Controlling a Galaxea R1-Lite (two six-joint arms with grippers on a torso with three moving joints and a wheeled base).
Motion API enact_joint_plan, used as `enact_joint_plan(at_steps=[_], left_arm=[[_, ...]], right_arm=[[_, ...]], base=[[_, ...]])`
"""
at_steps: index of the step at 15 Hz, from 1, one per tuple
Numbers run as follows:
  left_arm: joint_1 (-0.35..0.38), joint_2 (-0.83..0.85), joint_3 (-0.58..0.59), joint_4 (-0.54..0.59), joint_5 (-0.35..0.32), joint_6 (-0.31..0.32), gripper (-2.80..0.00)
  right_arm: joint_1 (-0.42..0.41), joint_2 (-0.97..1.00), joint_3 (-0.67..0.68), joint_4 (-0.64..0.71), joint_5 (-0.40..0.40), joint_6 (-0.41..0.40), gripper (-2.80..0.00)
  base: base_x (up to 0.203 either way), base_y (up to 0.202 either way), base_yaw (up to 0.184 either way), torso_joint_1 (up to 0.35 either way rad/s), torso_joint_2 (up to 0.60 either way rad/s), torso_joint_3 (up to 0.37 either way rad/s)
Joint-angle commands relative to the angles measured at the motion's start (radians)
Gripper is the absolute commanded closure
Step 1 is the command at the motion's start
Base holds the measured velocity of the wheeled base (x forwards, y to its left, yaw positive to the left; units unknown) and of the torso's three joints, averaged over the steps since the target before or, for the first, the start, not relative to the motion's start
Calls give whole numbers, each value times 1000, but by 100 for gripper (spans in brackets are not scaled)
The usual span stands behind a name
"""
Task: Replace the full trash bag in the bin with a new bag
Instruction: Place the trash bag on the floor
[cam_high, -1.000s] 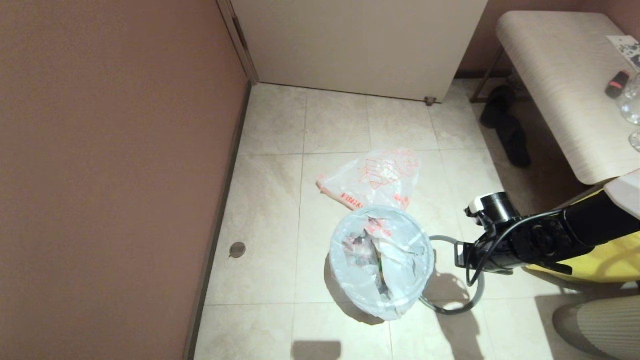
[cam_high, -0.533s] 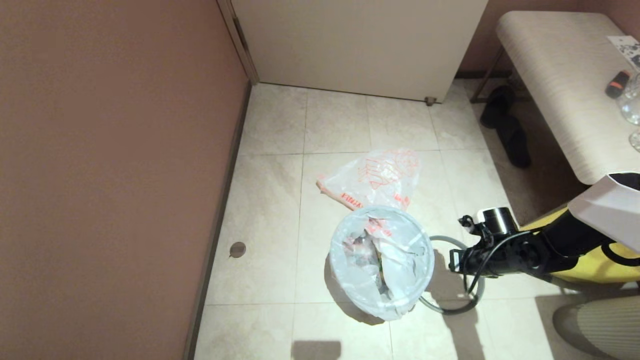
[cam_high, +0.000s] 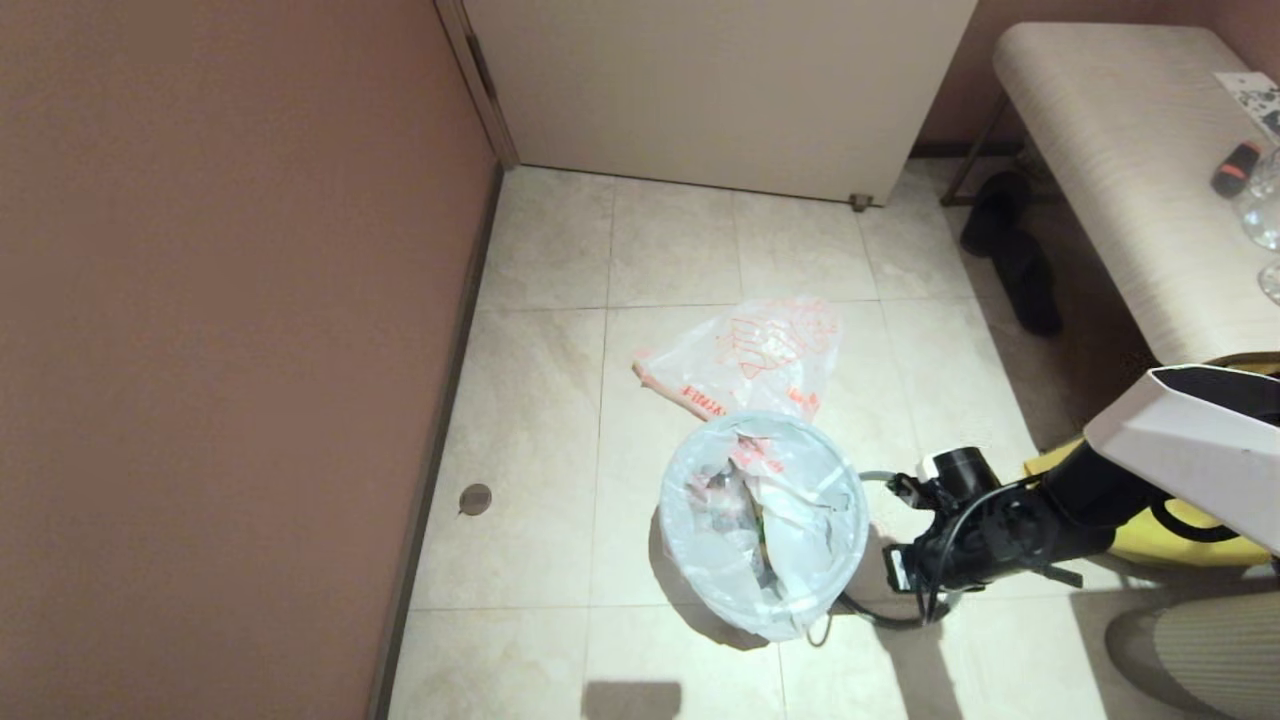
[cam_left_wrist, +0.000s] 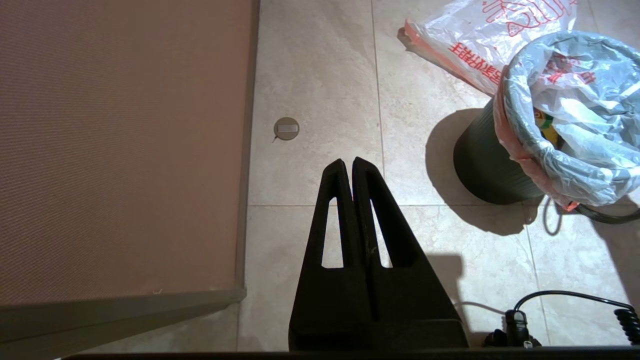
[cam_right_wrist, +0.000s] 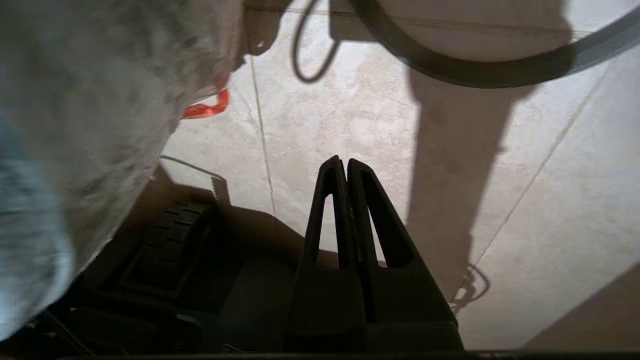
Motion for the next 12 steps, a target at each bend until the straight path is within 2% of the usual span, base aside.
enact_joint_plan(at_steps=[1,3,6,12], left_arm=[[1,1,0,0,1,-1,0],[1,1,0,0,0,-1,0],[1,1,0,0,1,-1,0],[1,1,0,0,0,-1,0]], right_arm=[[68,14,-27,-4,-17,-1,0],[85,76,-141,6,-46,0,0],[118,121,-361,108,-58,34,0],[188,212,-728,153,4,153,0]], base=[[0,0,0,0,0,0],[0,0,0,0,0,0],[0,0,0,0,0,0],[0,0,0,0,0,0]])
